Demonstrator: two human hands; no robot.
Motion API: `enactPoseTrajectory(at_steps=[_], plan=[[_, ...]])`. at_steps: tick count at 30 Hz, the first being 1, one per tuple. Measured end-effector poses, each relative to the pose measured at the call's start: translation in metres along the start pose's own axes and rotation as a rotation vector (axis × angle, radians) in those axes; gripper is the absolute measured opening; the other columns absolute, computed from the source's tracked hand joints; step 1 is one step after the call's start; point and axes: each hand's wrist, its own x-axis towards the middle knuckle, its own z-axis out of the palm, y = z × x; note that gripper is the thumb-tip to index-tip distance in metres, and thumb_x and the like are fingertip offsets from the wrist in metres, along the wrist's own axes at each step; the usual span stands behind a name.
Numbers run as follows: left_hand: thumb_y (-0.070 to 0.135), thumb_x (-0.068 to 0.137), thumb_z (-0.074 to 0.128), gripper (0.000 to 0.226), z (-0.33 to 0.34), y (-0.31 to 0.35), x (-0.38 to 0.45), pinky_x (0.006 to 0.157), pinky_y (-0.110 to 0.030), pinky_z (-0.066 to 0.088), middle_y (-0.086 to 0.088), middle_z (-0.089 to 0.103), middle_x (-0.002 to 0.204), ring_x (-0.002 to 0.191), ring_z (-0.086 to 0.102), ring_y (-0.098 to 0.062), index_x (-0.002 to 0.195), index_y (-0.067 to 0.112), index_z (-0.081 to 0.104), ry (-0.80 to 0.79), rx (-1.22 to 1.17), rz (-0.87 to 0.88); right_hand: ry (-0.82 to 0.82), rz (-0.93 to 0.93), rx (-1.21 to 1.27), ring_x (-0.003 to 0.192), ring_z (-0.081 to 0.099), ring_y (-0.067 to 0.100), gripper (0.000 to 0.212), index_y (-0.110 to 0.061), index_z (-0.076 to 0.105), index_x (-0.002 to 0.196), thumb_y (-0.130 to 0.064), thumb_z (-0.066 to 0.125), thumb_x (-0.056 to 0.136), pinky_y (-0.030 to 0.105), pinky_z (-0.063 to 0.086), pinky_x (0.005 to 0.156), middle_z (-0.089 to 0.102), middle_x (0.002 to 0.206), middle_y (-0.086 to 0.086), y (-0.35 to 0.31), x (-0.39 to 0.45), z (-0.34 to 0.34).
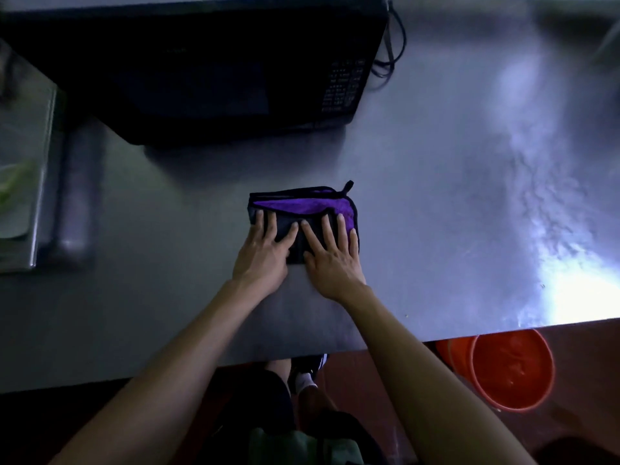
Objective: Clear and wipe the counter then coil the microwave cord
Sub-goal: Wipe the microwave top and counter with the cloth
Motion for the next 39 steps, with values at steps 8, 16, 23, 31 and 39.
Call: enactPoseTrajectory(at_steps=[8, 16, 23, 31, 39], plan=[[0.024, 0.101, 0.047, 0.062, -0.036, -0.008, 0.103, 0.122, -0.047, 0.019, -0.017, 0.004, 0.165, 0.151, -0.005, -0.039, 0.156, 0.03, 0.019, 0.045, -0.058, 0.045, 0.021, 0.057, 0.015, 0.151, -0.021, 0.032, 0.061, -0.04, -0.005, 0.157, -0.044, 0.025, 0.105, 0.054, -0.007, 0.123, -0.011, 0.168, 0.005, 0.021, 0.095, -0.052], [0.012, 0.096, 0.041, 0.07, -0.046, 0.01, 0.153, 0.121, -0.053, 0.015, -0.026, 0.011, 0.161, 0.148, 0.011, -0.047, 0.158, 0.021, 0.01, 0.075, 0.04, 0.017, -0.003, 0.098, 0.002, 0.152, -0.022, 0.029, 0.059, -0.042, -0.002, 0.157, -0.046, 0.025, 0.105, 0.05, -0.01, 0.123, -0.01, 0.168, 0.003, 0.043, 0.153, -0.081], [0.012, 0.097, 0.044, 0.071, -0.049, 0.024, 0.145, 0.122, -0.05, 0.014, -0.023, 0.008, 0.163, 0.149, 0.005, -0.044, 0.158, 0.023, 0.011, 0.047, 0.052, 0.024, 0.022, 0.076, 0.031, 0.152, -0.019, 0.028, 0.058, -0.042, 0.0, 0.157, -0.046, 0.024, 0.105, 0.05, -0.007, 0.124, -0.008, 0.168, 0.003, 0.056, 0.131, -0.079], [0.02, 0.103, 0.044, 0.06, -0.006, 0.104, 0.067, 0.117, -0.046, 0.027, -0.02, 0.013, 0.162, 0.149, 0.014, -0.04, 0.157, 0.026, 0.018, 0.041, 0.097, 0.006, 0.048, 0.019, -0.03, 0.154, 0.0, 0.032, 0.056, -0.042, 0.016, 0.157, -0.042, 0.036, 0.105, 0.047, 0.008, 0.123, 0.008, 0.167, 0.005, 0.114, 0.025, -0.059], [0.014, 0.094, 0.055, 0.051, 0.03, 0.208, -0.042, 0.095, -0.044, 0.047, -0.012, 0.044, 0.14, 0.127, 0.045, -0.033, 0.144, 0.023, 0.046, 0.042, 0.086, -0.059, 0.061, -0.006, -0.09, 0.132, 0.036, 0.032, 0.052, -0.039, 0.038, 0.148, -0.032, 0.052, 0.098, 0.041, 0.037, 0.104, 0.037, 0.151, 0.001, 0.158, -0.11, -0.034]])
